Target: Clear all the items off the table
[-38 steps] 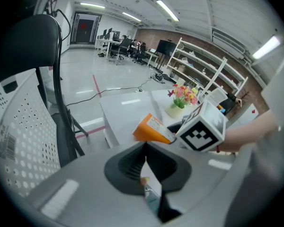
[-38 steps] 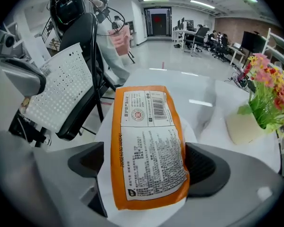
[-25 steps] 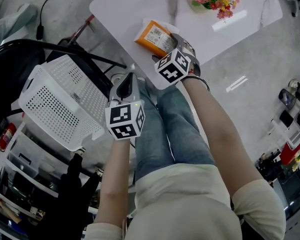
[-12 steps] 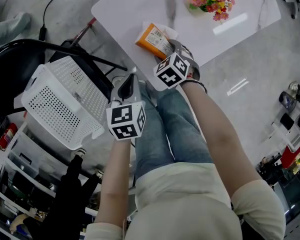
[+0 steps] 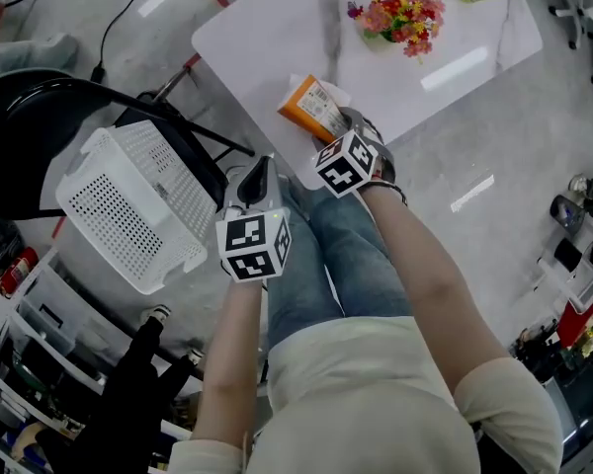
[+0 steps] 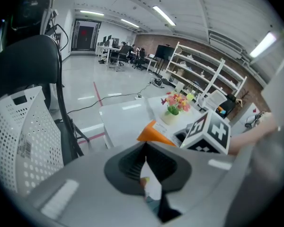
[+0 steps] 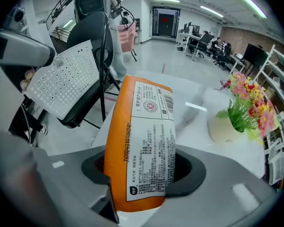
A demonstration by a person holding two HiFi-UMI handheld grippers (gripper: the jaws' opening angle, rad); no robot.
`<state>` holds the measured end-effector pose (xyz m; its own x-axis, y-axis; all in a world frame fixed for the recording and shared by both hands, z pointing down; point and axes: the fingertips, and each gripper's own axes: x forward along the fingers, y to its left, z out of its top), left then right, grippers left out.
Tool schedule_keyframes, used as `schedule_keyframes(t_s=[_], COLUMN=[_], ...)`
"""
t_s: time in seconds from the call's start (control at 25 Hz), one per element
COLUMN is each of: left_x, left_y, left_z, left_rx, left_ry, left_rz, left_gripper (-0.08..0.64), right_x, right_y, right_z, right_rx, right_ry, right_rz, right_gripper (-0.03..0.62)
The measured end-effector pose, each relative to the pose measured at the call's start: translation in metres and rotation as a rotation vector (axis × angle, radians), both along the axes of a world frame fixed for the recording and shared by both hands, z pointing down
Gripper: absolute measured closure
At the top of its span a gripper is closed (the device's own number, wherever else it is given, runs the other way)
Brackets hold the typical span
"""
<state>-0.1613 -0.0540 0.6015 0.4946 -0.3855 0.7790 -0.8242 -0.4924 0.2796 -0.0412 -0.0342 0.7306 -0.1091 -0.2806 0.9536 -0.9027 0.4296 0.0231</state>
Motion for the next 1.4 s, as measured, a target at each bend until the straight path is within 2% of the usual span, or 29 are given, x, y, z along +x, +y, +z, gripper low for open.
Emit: schedule_keyframes(t_s=[0.48, 1.0, 1.4], left_x=[0.007, 0.003, 0.004], left_y=[0.017, 0.033, 0.055], left_z=[-0.040, -0.083, -0.118], left_rx=[0.033, 0.080, 0.108], left_ry=[0.011, 0.010, 0.012], left_rz=[-0.040, -0.069, -0.078], left_gripper=[0.551, 0.551, 0.551], right_x=[0.004, 0.010, 0.000], right_y=[0.004, 0.018, 0.037], right_z=[-0.059, -0.124, -0.177], right_rx=[0.056, 0.098, 0.136], right_ry=[-0.032, -0.037, -0.042], right_rz=[0.009, -0.029, -0.107], right_gripper=[0.316, 0.314, 0.314])
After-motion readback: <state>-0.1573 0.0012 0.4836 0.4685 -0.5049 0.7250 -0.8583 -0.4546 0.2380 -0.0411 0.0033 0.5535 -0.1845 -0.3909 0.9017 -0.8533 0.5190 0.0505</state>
